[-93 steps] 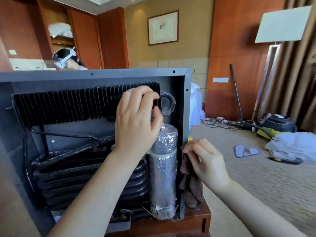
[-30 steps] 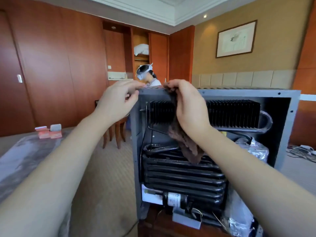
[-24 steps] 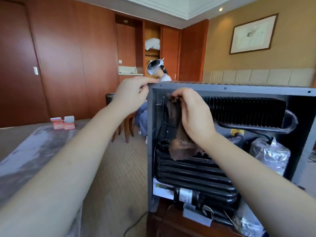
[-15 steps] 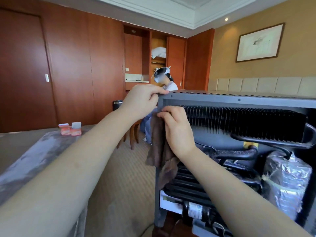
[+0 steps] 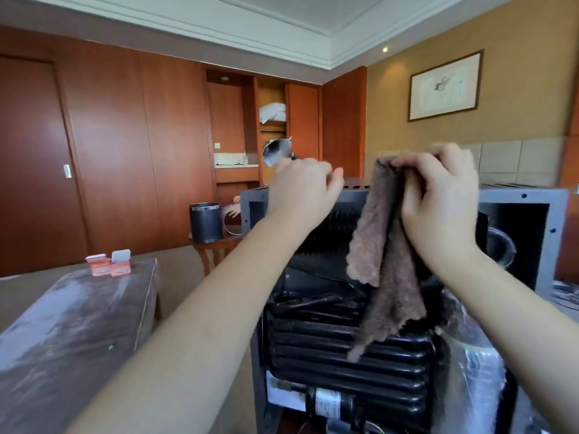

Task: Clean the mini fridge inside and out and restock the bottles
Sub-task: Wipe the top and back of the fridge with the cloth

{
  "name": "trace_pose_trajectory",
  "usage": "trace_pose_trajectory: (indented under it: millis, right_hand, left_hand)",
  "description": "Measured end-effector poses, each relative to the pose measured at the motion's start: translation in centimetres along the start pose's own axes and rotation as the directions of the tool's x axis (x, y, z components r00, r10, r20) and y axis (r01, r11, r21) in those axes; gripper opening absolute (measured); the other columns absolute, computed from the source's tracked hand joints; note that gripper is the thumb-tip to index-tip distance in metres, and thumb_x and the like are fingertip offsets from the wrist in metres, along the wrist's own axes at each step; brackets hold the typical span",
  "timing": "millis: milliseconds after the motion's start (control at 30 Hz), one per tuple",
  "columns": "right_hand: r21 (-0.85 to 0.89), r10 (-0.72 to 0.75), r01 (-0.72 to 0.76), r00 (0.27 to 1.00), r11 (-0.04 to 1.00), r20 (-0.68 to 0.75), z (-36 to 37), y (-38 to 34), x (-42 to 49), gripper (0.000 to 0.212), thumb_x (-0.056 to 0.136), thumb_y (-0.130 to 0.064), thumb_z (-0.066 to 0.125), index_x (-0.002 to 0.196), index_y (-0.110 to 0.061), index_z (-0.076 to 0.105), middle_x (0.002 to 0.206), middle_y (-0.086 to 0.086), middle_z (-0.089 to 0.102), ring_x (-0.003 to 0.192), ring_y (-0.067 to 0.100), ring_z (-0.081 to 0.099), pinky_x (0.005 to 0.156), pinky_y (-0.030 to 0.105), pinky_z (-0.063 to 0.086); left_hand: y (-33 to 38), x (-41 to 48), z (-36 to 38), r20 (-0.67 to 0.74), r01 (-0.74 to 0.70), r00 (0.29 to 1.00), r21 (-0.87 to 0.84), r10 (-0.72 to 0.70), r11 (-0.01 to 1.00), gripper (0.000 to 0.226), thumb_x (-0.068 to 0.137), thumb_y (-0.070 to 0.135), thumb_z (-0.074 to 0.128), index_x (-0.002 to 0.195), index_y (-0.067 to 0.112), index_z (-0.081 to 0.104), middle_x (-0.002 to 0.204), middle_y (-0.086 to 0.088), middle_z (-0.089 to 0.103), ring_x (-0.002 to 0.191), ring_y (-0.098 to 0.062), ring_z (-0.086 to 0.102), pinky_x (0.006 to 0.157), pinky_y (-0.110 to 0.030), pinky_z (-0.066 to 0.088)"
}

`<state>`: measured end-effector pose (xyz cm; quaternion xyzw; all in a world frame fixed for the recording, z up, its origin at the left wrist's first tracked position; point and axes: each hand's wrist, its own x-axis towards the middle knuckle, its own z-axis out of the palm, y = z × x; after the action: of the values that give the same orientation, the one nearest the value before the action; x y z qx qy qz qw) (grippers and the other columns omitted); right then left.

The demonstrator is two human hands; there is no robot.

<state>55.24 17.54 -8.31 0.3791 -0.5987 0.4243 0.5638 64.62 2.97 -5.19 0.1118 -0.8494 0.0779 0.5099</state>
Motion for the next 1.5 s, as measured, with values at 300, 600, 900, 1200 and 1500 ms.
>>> trace_pose_trajectory:
  millis: [300, 600, 900, 1200, 1500]
  right_hand:
    - [-0.266, 0.14, -0.09, 0.975, 0.96, 0.174, -5.1, 7.6, 1.5, 0.024, 0.089, -0.014, 0.041, 0.101, -0.013, 0.061, 0.092, 0.013, 0.055, 0.081, 0.038, 0.053, 0.061, 0.036, 0.034]
    - [-0.061, 0.146, -0.134, 0.855, 0.989, 0.498, -6.3, 9.0, 4.1, 0.025, 0.086, -0.016, 0.04, 0.094, -0.013, 0.064, 0.084, 0.007, 0.056, 0.08, 0.031, 0.055, 0.058, 0.037, 0.045]
    - [-0.032, 0.401, -0.53, 0.598, 0.847, 0.694, -8.8, 7.7, 6.6, 0.023, 0.089, 0.0, 0.054, 0.094, -0.014, 0.071, 0.091, 0.002, 0.064, 0.086, 0.022, 0.061, 0.078, 0.028, 0.046]
    - [-0.28, 0.709, -0.813, 0.214, 0.511, 0.672, -18.5, 6.0, 13.9, 0.036, 0.085, 0.005, 0.062, 0.083, -0.031, 0.066, 0.078, -0.025, 0.068, 0.078, -0.009, 0.062, 0.068, 0.005, 0.044]
    - [-0.139, 0.632, -0.846, 0.265, 0.515, 0.728, -21.9, 7.3, 16.4, 0.037, 0.083, 0.005, 0.065, 0.085, -0.032, 0.066, 0.086, -0.028, 0.068, 0.083, -0.007, 0.065, 0.073, 0.004, 0.043]
  left_hand:
    - [7.3, -0.3, 5.6, -0.255, -0.056, 0.967, -0.113, 0.025, 0.992, 0.047, 0.097, 0.033, 0.04, 0.054, 0.014, 0.046, 0.049, 0.005, 0.034, 0.045, -0.018, 0.035, 0.048, -0.026, 0.012]
    - [8.1, -0.4, 3.5, -0.091, -0.008, 0.996, -0.11, -0.002, 0.994, 0.03, 0.095, 0.02, 0.05, 0.092, 0.008, 0.077, 0.095, -0.003, 0.075, 0.093, -0.015, 0.07, 0.091, -0.028, 0.05]
    - [9.0, 0.9, -0.3, 0.396, 0.141, 0.912, -0.06, -0.106, 0.988, 0.039, 0.091, 0.03, 0.047, 0.111, 0.007, 0.071, 0.115, -0.006, 0.069, 0.112, -0.019, 0.063, 0.103, -0.033, 0.043]
    - [11.7, 5.8, -6.6, 0.87, 0.199, 0.488, -0.035, -0.069, 0.979, 0.057, 0.1, 0.037, 0.038, 0.151, 0.015, 0.024, 0.16, -0.001, 0.011, 0.147, -0.018, 0.01, 0.12, -0.033, 0.006]
    - [22.0, 8.9, -8.8, 0.729, 0.477, 0.675, -0.548, 0.114, 0.687, 0.04, 0.089, 0.035, 0.062, 0.127, 0.023, 0.06, 0.122, 0.013, 0.061, 0.115, -0.003, 0.052, 0.1, -0.017, 0.038]
